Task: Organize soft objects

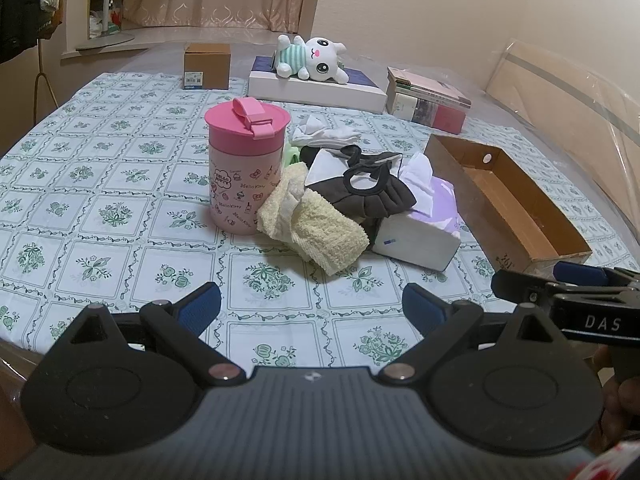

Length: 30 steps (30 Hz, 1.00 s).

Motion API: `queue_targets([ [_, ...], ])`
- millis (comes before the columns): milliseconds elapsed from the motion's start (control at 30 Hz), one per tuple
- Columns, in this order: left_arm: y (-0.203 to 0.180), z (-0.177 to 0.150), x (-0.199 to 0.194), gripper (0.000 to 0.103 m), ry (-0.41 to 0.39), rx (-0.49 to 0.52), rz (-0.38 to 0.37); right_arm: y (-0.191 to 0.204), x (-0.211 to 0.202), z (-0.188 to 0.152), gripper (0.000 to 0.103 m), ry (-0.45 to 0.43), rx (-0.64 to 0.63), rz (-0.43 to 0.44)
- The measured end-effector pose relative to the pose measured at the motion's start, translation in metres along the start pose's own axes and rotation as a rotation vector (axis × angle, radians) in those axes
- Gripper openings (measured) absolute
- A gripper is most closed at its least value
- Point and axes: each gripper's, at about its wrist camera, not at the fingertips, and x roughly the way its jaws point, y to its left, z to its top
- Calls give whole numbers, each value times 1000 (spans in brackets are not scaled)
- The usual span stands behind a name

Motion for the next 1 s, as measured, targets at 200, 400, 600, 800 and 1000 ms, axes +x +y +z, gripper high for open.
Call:
queue_targets([
  [200, -1, 1, 1, 96, 0, 3, -2, 0, 0, 0, 103, 0, 0, 0],
  [400, -1, 1, 1, 96, -1, 2, -2, 0, 0, 0, 102, -1, 1, 0],
  [600, -1, 1, 1, 96, 0, 2, -2, 0, 1, 0, 103, 0, 0, 0],
  [800, 0, 1, 3, 96, 2, 4, -2, 1, 3, 2, 103, 5, 1, 0],
  [1000, 16, 9, 17, 96, 0, 3, 16, 4, 19, 8, 102, 2, -42, 16],
])
